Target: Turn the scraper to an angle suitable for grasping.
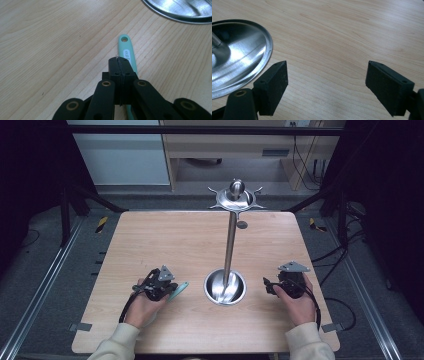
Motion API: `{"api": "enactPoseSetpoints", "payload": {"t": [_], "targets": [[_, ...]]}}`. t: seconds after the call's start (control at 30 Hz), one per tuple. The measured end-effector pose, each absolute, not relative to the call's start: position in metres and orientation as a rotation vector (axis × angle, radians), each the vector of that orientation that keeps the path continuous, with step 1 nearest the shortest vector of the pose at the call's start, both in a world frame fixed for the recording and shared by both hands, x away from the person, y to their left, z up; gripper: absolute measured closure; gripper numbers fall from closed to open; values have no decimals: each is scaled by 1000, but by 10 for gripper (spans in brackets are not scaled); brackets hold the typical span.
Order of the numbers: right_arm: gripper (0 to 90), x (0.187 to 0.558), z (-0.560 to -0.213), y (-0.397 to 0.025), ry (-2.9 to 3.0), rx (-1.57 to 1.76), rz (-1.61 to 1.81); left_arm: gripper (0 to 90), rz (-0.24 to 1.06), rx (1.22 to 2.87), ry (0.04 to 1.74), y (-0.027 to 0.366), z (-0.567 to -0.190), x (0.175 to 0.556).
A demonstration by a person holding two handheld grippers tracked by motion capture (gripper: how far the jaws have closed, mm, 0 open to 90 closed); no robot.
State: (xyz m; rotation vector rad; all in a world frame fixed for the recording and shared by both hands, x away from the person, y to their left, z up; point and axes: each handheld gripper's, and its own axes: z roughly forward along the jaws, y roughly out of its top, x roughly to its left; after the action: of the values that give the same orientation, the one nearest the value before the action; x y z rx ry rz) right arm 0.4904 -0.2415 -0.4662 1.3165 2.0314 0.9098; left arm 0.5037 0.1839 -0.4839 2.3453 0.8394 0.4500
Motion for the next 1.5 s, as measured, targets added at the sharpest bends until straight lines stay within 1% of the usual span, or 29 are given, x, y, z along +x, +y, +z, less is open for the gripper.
{"api": "enactPoseSetpoints", "payload": {"t": [0.33,0.37,0.43,0.57,0.83,0.9,0.93,0.97,1.0,1.03,1.1,1.17,1.27,1.3,1.5], "targets": [[183,490,-466,-242,2025,1312,909,900,429,2367,807,179,-485,503],[183,490,-466,-242,2025,1312,909,900,425,2372,792,178,-485,502],[183,490,-466,-242,2025,1311,909,900,354,2370,751,176,-485,500],[183,490,-466,-241,2026,1319,911,900,321,2427,641,168,-479,492],[174,490,-465,-242,2019,1323,915,900,326,2405,654,165,-459,483],[169,491,-464,-244,2013,1323,925,875,300,2385,648,163,-456,484],[168,490,-464,-245,2004,1330,925,842,294,2403,648,161,-454,485],[168,489,-463,-246,2004,1330,927,825,307,2458,627,156,-452,486],[168,489,-463,-246,2004,1330,927,825,323,2494,621,152,-450,487],[168,489,-463,-247,2005,1319,927,802,316,2511,630,149,-447,489],[167,489,-462,-247,2006,1321,930,697,284,2541,648,144,-442,493],[166,490,-463,-247,2008,1323,930,671,303,2553,664,139,-436,497],[157,491,-463,-247,2004,1330,939,584,249,2618,685,133,-437,504],[155,491,-463,-248,2003,1328,935,579,216,2639,721,132,-439,509],[155,489,-462,-249,1996,1347,944,592,175,2649,777,125,-442,518]]}}
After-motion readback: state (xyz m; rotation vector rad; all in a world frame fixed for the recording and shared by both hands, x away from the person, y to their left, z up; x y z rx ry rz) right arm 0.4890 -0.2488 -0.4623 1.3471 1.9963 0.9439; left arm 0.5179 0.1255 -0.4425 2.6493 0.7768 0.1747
